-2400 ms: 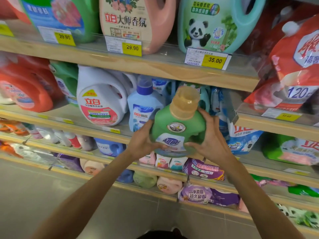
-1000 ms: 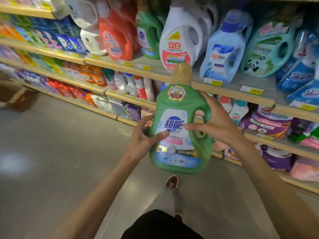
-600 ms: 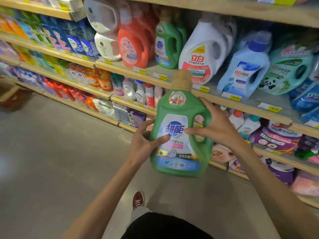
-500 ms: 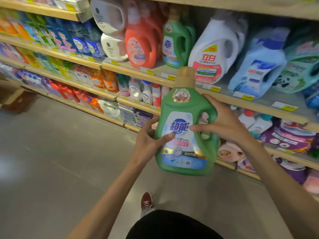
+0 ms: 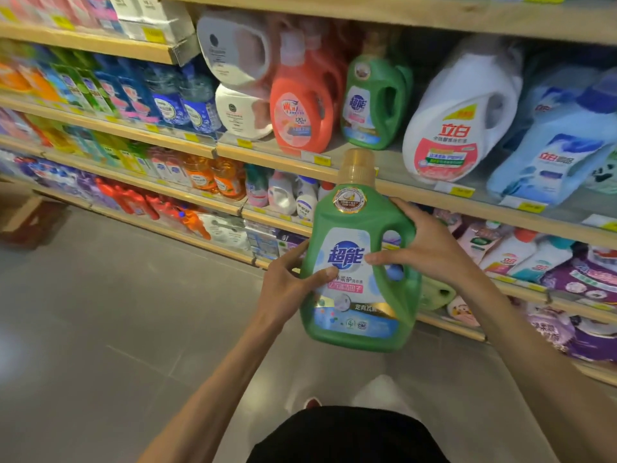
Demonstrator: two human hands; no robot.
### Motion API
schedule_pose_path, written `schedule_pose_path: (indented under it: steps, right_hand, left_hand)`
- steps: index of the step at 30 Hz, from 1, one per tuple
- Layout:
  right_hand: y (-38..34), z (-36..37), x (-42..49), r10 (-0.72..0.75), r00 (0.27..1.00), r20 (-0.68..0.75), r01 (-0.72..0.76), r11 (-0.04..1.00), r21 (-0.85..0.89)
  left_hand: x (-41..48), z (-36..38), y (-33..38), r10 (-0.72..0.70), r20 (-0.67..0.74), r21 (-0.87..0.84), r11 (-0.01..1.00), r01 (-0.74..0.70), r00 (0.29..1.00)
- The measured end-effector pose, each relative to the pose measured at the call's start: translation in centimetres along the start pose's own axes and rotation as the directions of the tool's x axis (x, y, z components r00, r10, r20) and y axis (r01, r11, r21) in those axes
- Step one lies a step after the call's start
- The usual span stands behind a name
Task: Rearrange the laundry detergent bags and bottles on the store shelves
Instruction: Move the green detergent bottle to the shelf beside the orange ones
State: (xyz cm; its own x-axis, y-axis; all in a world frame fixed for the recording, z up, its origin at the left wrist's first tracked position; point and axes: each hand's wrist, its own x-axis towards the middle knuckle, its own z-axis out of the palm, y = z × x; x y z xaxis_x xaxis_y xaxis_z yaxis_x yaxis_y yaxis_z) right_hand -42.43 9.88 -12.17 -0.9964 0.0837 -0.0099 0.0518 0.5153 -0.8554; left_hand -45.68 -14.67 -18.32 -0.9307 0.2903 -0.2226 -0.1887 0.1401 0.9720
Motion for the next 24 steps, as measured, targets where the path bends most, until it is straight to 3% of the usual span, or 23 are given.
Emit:
schedule_pose_path:
  steps: [15,24]
  right_hand:
    - [2.2,-2.1,14.1,0.125,0.982,-0.14,-0.124,0.992,0.017]
    - [2.7,-6.5,24.9,0.079,0.977,-0.199,-0.098,0.991,-0.09]
  left_hand:
    - [16.5,-0.5,3.5,0.009,0.083,0.038,0.999,-0.012,0.997]
    - [27.9,1.2,7.1,0.072,0.085,0.019,0.997,-0.073,0.994]
